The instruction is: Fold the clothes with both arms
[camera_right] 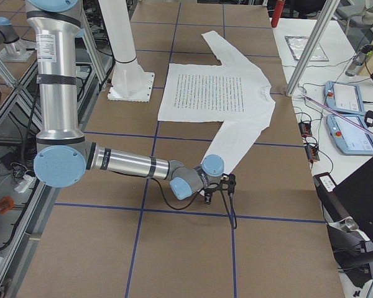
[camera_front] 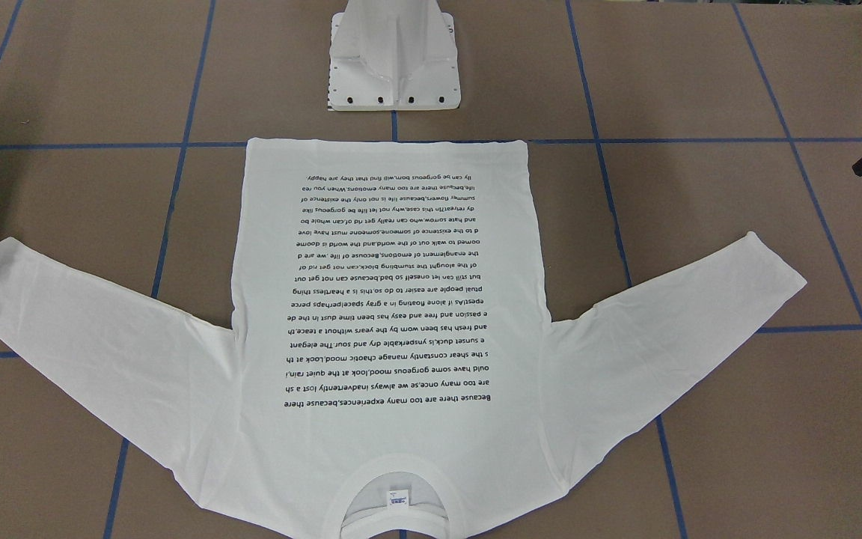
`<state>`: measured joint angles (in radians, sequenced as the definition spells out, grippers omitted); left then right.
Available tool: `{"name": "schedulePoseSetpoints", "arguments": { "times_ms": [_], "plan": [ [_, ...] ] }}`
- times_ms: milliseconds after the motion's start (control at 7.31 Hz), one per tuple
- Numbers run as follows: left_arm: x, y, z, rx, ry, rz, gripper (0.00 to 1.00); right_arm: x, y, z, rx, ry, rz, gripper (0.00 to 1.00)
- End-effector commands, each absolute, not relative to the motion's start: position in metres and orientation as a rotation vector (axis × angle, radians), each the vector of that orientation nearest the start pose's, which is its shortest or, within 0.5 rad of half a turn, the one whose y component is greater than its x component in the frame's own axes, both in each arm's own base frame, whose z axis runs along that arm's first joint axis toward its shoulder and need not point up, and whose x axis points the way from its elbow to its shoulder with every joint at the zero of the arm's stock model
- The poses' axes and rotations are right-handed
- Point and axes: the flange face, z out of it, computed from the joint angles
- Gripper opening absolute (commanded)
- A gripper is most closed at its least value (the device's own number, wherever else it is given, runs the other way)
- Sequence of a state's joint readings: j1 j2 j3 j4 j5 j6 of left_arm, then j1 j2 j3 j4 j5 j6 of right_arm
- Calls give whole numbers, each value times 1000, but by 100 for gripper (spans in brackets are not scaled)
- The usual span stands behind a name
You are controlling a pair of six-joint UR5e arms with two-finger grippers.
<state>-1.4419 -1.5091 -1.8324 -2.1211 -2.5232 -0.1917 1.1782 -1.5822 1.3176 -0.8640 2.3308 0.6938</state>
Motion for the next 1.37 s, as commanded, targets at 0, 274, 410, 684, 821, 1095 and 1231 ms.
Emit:
{"name": "schedulePoseSetpoints", "arguments": {
  "times_ms": [0,274,410,684,821,1095,1231],
  "plan": [
    [9,-473,483,539,1003,303,100,-125,-470,721,-40,-852,121,39],
    [8,-471,484,540,1002,304,100,-124,-468,722,-42,-854,119,0],
    [8,-469,482,543,1002,306,100,-126,-473,716,-38,-862,116,0],
    [8,-468,483,542,1002,306,100,-129,-482,704,-32,-885,109,0],
    [8,-468,483,543,1000,307,100,-121,-485,692,-17,-909,114,0],
    [9,-469,482,542,1003,307,100,-119,-490,634,1,-970,203,0],
    [9,-469,482,545,1003,309,100,-140,-497,587,-18,-1015,270,0]
  ]
}}
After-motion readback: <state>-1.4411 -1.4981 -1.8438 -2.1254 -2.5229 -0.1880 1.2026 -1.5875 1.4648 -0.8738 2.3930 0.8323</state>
